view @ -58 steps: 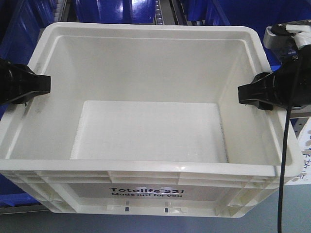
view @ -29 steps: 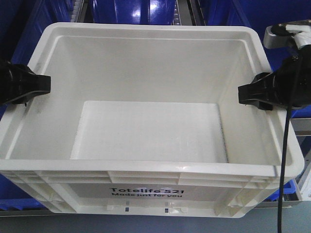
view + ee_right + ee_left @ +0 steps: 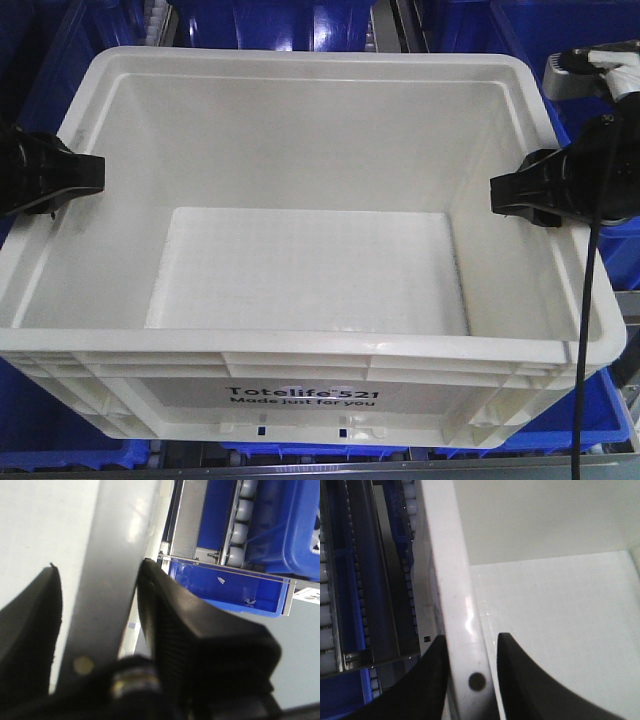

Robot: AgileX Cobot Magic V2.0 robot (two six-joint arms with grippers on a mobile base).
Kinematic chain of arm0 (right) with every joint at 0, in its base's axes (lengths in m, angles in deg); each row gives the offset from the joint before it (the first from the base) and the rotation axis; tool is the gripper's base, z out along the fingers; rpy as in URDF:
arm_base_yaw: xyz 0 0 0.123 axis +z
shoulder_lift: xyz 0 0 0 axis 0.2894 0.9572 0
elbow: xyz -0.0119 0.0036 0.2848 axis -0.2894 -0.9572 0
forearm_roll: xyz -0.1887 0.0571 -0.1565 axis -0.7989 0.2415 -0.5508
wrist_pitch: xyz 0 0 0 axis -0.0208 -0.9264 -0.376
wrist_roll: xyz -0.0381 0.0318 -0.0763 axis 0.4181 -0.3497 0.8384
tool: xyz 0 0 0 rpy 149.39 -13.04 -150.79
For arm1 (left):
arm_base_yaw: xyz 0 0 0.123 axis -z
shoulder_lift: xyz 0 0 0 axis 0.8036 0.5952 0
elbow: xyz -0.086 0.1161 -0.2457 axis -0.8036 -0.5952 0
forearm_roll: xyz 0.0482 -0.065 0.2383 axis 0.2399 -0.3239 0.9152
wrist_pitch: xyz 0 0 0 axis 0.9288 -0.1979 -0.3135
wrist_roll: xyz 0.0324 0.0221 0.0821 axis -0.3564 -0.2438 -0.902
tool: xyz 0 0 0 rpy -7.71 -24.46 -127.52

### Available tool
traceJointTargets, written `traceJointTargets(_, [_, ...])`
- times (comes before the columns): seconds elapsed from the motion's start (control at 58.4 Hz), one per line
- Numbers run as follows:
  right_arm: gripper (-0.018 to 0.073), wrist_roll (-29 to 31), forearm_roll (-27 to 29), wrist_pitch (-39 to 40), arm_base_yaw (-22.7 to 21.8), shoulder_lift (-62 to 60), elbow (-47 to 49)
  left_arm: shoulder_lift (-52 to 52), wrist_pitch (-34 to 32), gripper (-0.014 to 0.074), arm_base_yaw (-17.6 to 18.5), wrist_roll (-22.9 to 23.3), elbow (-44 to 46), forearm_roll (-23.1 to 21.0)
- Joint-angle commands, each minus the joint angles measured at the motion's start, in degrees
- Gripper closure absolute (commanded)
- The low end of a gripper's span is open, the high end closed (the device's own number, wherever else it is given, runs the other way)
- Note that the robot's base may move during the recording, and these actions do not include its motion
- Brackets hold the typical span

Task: Move bin from left to right shelf
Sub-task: 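Bring the held tote over the roller shelf among blue bins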

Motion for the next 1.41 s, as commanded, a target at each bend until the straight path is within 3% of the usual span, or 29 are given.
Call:
traceJointTargets(0.0, [0.0564,1.2,4.7,5.4,0.2,-1.8,2.7,-2.0,-7.0,0.0603,0.8,-1.5,2.8,-4.7])
traceJointTargets(1.388, [0.0564,1.2,4.7,5.3,0.2,-1.8,2.7,-2.0,-7.0,0.0603,0.8,-1.5,2.8,-4.7])
